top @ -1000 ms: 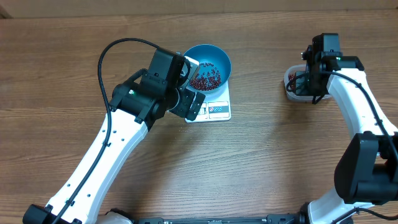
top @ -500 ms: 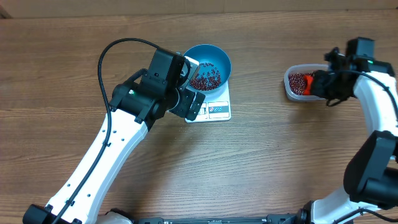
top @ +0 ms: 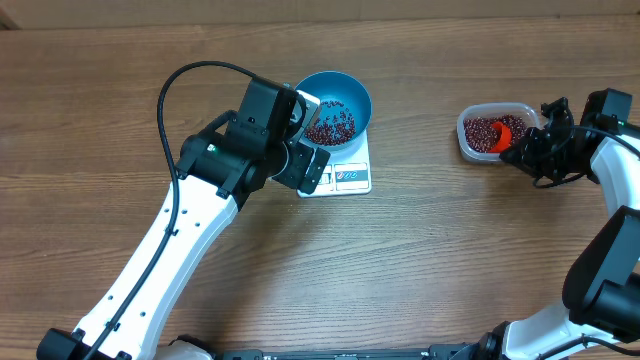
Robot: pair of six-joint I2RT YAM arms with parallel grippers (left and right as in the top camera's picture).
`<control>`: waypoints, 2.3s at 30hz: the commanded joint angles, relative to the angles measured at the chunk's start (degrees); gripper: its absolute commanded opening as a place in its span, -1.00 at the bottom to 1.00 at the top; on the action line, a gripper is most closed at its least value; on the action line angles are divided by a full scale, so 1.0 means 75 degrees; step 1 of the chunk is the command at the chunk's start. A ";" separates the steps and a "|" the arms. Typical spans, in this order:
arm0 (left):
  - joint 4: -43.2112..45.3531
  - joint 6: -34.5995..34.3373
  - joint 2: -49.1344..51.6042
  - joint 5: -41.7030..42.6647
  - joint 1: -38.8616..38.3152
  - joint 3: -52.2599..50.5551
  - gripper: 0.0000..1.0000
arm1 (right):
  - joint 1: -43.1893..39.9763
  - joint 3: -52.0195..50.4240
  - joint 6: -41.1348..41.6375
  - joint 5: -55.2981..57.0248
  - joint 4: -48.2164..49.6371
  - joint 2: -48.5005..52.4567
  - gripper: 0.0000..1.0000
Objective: Scoop item into bowl and weigh 150g on scale
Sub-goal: 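Lower the red scoop into the beans and scoop again, then lift the filled scoop and carry it over the teal bowl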
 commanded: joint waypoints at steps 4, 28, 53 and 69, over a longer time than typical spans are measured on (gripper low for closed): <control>0.0012 0.0146 -0.0017 0.0085 0.0035 0.0122 0.99 | 0.0017 -0.0119 -0.0009 -0.0659 0.0009 0.0067 -0.93; 0.0015 0.0146 -0.0017 0.0085 0.0032 0.0122 0.99 | 0.0009 -0.0119 0.0000 -0.1515 0.0280 0.0067 -0.93; 0.0015 0.0146 -0.0017 0.0085 0.0035 0.0122 0.99 | -0.0889 -0.0119 0.0189 -0.2486 0.0210 0.0073 -0.93; 0.0012 0.0146 -0.0017 0.0085 0.0032 0.0122 0.99 | -0.1160 -0.0117 0.0140 -0.3960 0.0067 0.0073 -0.93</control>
